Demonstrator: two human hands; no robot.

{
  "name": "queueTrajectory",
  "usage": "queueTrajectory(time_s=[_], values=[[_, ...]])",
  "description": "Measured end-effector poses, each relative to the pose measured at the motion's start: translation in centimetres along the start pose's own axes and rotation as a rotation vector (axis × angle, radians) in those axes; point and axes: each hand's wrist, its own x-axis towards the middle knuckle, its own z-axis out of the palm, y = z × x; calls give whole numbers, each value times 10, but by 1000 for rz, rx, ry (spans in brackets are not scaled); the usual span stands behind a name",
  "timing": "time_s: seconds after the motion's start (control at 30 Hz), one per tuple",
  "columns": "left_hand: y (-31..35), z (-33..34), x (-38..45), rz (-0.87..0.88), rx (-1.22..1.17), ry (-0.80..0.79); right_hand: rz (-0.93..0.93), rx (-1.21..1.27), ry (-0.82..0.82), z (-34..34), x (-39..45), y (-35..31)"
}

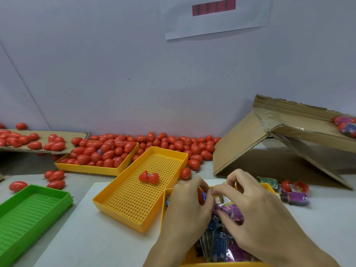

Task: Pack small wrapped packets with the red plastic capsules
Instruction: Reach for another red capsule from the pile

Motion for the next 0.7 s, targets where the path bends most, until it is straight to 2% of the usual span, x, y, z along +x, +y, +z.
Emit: queueTrajectory(time_s=[0.23,0.5,0.6,0.7], values=[[0,-2,1,-27,-50,-22,-19,-59,60,0,0,5],[2,-5,2,-54,-66,-33,-60,-43,22,0,-1,12],[3,-6,2,-53,-76,-48,-28,-28,16,2,-1,13],[4,-7,1,-106,-170,-75,81,97,84,3,1,15]])
